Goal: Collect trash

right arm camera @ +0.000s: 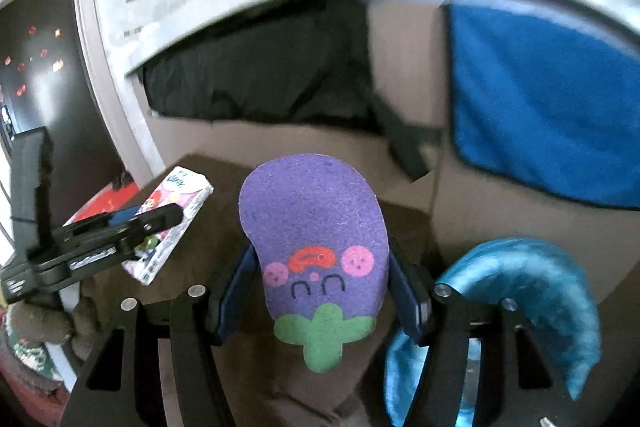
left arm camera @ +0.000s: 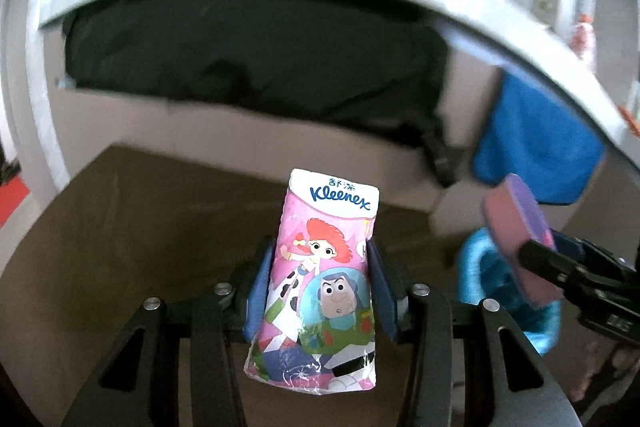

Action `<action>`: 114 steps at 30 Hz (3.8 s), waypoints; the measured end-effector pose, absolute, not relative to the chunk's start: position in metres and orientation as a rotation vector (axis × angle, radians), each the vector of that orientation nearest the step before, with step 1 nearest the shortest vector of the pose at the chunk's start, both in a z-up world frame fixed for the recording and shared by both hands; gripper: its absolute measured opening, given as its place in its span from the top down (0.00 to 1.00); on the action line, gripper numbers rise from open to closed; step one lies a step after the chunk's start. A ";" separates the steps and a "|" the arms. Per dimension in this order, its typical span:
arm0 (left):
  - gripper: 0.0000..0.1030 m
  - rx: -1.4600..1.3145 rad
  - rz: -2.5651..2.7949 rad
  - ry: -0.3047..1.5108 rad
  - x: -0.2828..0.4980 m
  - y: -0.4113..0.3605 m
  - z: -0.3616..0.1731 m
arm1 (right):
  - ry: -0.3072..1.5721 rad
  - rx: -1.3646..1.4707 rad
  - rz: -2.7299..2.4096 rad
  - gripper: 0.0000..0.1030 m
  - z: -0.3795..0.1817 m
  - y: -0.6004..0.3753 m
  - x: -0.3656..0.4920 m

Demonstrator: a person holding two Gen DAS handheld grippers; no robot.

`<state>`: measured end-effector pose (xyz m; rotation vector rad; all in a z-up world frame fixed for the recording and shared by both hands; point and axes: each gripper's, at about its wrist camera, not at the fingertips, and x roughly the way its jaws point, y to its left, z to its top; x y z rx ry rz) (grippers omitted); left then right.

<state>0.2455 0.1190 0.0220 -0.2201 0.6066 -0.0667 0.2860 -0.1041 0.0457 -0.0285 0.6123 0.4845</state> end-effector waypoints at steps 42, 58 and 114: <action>0.55 -0.170 -0.324 0.516 0.265 -0.100 -0.001 | 0.535 0.155 0.153 0.42 0.019 -0.315 0.256; 0.55 -0.178 -0.331 0.595 0.287 -0.109 -0.029 | 0.618 0.160 0.130 0.42 -0.018 -0.316 0.281; 0.10 0.051 -0.100 0.588 0.036 -0.024 -0.001 | 0.504 0.077 0.121 0.30 0.003 -0.217 0.037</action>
